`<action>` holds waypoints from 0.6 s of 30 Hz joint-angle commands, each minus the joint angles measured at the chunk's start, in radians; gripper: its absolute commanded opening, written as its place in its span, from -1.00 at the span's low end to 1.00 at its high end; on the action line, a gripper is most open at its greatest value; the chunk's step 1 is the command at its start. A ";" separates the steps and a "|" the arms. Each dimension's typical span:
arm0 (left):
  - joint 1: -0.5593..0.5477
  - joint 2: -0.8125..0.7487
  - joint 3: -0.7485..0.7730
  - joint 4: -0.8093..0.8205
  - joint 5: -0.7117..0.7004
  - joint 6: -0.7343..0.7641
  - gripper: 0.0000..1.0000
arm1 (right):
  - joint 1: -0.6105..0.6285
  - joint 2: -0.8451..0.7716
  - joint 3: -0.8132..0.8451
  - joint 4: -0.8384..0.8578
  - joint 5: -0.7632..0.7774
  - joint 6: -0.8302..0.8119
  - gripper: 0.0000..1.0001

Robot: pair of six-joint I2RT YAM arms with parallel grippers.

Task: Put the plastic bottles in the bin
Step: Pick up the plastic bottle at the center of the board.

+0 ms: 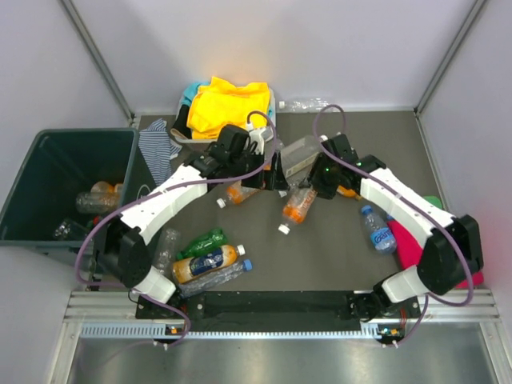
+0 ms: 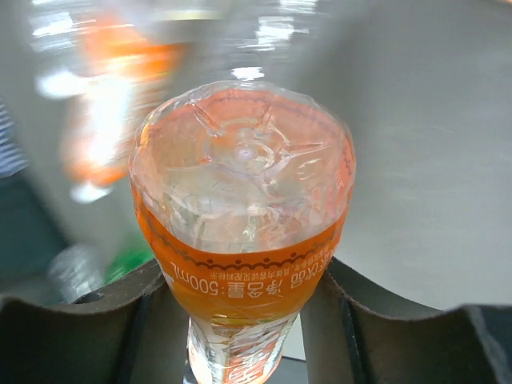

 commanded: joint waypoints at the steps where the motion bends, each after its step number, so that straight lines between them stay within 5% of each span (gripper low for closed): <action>1: -0.026 0.013 -0.019 0.167 0.102 -0.083 0.98 | 0.055 -0.080 0.085 0.078 -0.029 -0.076 -0.55; 9: -0.044 0.021 -0.061 0.256 0.105 -0.151 0.85 | 0.093 -0.146 0.065 0.235 -0.173 -0.126 -0.50; 15: -0.069 0.026 -0.087 0.296 0.120 -0.186 0.30 | 0.093 -0.164 0.062 0.250 -0.227 -0.123 -0.35; 16: -0.069 0.024 -0.088 0.289 0.099 -0.186 0.22 | 0.092 -0.164 0.066 0.238 -0.216 -0.120 -0.24; 18: -0.069 0.003 -0.093 0.269 0.067 -0.186 0.01 | 0.092 -0.169 0.077 0.214 -0.202 -0.121 0.33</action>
